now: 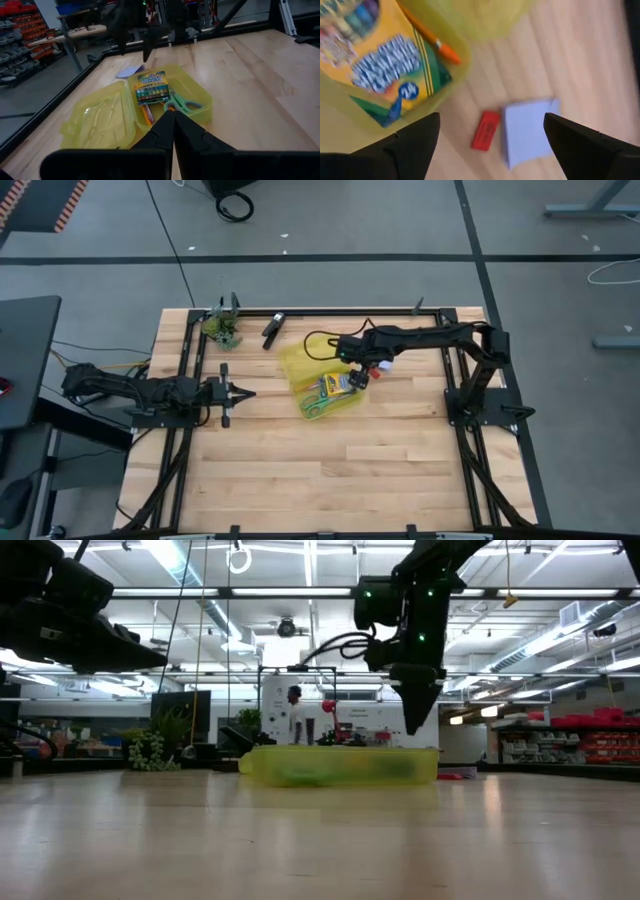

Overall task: Pack school essentials
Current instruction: Put the red eraser into the yellow supply box

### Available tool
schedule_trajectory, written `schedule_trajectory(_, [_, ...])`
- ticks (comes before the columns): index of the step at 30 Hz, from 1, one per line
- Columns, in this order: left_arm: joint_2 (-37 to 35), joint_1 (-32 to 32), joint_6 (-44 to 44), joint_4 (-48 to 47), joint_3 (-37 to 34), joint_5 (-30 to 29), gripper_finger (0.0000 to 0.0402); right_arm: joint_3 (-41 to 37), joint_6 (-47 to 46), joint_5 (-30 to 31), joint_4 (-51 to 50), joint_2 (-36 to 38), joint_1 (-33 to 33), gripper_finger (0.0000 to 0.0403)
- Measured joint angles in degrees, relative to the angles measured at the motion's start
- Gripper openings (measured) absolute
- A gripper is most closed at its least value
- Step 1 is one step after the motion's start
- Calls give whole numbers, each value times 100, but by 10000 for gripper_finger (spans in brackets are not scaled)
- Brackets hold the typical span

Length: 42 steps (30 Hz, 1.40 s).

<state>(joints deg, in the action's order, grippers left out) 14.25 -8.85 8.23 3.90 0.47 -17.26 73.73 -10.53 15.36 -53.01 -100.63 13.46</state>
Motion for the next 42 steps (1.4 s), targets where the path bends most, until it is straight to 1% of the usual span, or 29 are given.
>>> schedule_trajectory(6, [-1,-1,0,-2,0,-2,13,-240,-1335,-371,-105,-1,67,338])
schedule_trajectory(9, [0,1,0,-2,0,-2,9,-349,-1951,-410,-85,-1,71,323])
schedule_trajectory(15, [-1,1,-7,-2,0,-2,17,-699,-2417,-414,-5,-1,69,291])
schedule_trajectory(19, [-1,0,-9,-1,0,-2,22,-919,-2642,-561,245,-1,67,275])
schedule_trajectory(27, [-1,-1,-13,2,0,-2,11,-1268,-2723,-644,755,-1,112,259])
schedule_trajectory(32, [-1,1,-15,2,0,-2,13,-1499,-2661,-627,1102,-1,240,255])
schedule_trajectory(37, [-1,1,-17,4,0,-2,20,-1575,-2525,-527,1122,-1,376,255])
schedule_trajectory(42, [-1,1,-17,4,0,-2,12,-1575,-2256,-532,1125,-1,457,255])
